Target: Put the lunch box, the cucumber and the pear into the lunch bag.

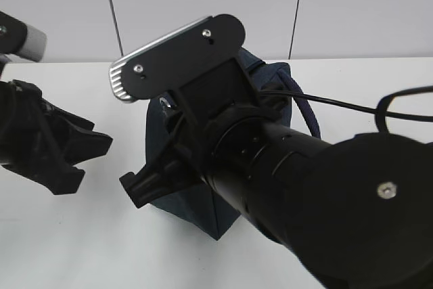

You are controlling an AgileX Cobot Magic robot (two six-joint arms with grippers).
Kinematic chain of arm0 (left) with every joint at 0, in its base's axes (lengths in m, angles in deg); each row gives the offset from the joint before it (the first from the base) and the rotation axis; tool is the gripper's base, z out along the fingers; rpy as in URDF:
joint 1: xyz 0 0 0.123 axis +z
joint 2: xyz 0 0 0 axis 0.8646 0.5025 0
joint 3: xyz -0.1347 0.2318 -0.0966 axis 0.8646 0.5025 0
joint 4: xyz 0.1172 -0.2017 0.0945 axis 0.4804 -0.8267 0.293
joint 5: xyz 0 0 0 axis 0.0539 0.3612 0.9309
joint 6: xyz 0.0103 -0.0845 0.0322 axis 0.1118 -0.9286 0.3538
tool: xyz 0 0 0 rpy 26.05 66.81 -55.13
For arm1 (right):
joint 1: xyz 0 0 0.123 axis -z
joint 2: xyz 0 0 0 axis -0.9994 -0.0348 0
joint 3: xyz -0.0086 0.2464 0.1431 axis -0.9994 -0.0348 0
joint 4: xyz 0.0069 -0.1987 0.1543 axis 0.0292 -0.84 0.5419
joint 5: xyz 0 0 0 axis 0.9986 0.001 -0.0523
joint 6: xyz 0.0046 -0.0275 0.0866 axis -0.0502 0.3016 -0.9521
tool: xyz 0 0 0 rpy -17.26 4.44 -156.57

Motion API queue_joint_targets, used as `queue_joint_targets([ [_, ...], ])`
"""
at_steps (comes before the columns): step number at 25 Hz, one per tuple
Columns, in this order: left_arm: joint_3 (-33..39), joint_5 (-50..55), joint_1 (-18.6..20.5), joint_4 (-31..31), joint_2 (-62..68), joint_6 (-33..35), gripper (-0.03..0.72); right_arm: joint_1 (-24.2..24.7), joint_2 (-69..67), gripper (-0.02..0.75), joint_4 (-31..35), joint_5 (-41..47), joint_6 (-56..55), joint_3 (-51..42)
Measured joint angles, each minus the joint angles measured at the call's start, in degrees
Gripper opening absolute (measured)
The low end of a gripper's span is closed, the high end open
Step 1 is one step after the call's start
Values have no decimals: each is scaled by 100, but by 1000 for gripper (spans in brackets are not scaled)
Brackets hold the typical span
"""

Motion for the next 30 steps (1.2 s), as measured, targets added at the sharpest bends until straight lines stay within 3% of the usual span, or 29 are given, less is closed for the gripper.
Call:
queue_joint_targets([
  [6,0,65,0,-2349,565,3130,245,0,0,6,214,0,212,21],
  [9,0,457,12,-3137,802,4283,247,0,0,6,255,0,246,21],
  [12,0,836,12,-3669,1067,4987,249,0,0,6,316,0,285,21],
  [17,-5,983,14,-4202,1466,5579,246,0,0,6,352,12,319,21],
  [21,-11,973,14,-4408,1614,5680,124,0,0,6,375,34,333,21],
  [26,-17,931,14,-4443,1616,5691,80,0,0,6,375,34,333,21],
  [30,-17,954,14,-4447,1616,5724,-10,0,0,6,375,34,333,28],
])
